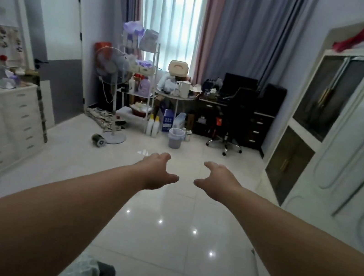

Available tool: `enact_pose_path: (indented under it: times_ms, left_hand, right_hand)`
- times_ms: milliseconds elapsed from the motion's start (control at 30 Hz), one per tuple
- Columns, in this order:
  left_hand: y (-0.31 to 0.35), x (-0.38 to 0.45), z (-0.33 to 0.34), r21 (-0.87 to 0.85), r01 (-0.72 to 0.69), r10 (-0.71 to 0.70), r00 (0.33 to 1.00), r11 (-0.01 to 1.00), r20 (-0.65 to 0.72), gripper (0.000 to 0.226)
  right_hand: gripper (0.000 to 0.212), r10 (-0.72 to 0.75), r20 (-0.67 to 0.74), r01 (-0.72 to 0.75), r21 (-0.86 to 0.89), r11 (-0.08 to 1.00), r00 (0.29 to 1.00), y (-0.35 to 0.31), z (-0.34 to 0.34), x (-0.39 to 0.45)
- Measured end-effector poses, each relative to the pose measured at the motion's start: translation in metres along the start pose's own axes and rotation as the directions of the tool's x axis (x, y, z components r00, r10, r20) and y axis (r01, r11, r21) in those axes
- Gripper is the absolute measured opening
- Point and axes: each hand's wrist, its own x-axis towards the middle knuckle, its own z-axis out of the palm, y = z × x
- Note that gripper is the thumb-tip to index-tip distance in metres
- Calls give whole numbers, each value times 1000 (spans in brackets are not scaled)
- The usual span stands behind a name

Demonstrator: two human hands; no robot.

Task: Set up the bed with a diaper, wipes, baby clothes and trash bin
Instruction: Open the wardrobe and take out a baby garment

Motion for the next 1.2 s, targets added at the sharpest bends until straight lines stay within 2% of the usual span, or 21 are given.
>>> enact_pose_path:
  times_ms: [267,367,500,733,967,1200]
  left_hand:
    - [105,94,30,31,-219,217,975,975,57,86]
    - [137,145,36,43,-323,318,944,945,91,86]
    - [180,216,39,41,-480,471,872,876,132,87]
    - [245,300,42,67,-657,638,748,751,183,85]
    - [328,349,67,44,-766,747,636,641,192,85]
    - [428,394,98,41,-841,826,538,539,167,87]
  right_hand:
    - [79,175,-116,-174,12,985,978,90,-65,32]
    - [79,273,-182,-274,19,961,945,117,-88,56]
    - [79,397,-272,-395,62,916,877,148,-114,91]
    - [78,550,-374,-529,169,832,746,185,-134,131]
    - [81,599,-448,-588,182,788,664,239,-173,159]
    - [83,616,-498,-582,244,775,610,319,-222,196]
